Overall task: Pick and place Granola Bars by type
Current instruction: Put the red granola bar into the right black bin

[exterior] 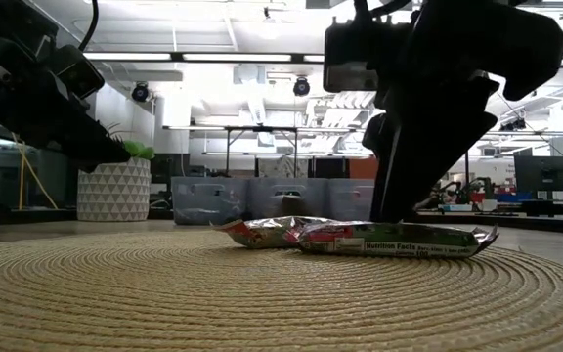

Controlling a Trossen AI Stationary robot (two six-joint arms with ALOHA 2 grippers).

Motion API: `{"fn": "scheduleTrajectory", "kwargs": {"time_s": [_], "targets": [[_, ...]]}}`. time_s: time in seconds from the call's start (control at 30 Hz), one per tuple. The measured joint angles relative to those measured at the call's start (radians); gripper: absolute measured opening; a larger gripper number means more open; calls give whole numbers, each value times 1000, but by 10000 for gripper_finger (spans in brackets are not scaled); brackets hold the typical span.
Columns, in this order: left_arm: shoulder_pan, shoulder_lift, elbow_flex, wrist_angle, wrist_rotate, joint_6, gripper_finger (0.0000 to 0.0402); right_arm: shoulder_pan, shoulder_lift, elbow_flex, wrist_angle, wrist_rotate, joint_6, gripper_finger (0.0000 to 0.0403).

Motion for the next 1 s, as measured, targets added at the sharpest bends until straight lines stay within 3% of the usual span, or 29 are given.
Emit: {"fn": "scheduleTrajectory", "kwargs": {"time_s": [0.33, 0.6, 1.0], "targets": [[0, 0, 0, -1, 0, 0, 248, -1, 51, 2, 36, -62, -6, 198], [0, 0, 0, 0, 0, 0, 248, -1, 55, 2, 41, 1, -15, 219], [0, 0, 0, 0, 0, 0, 248, -1, 58, 2, 30, 59, -17, 172]]}}
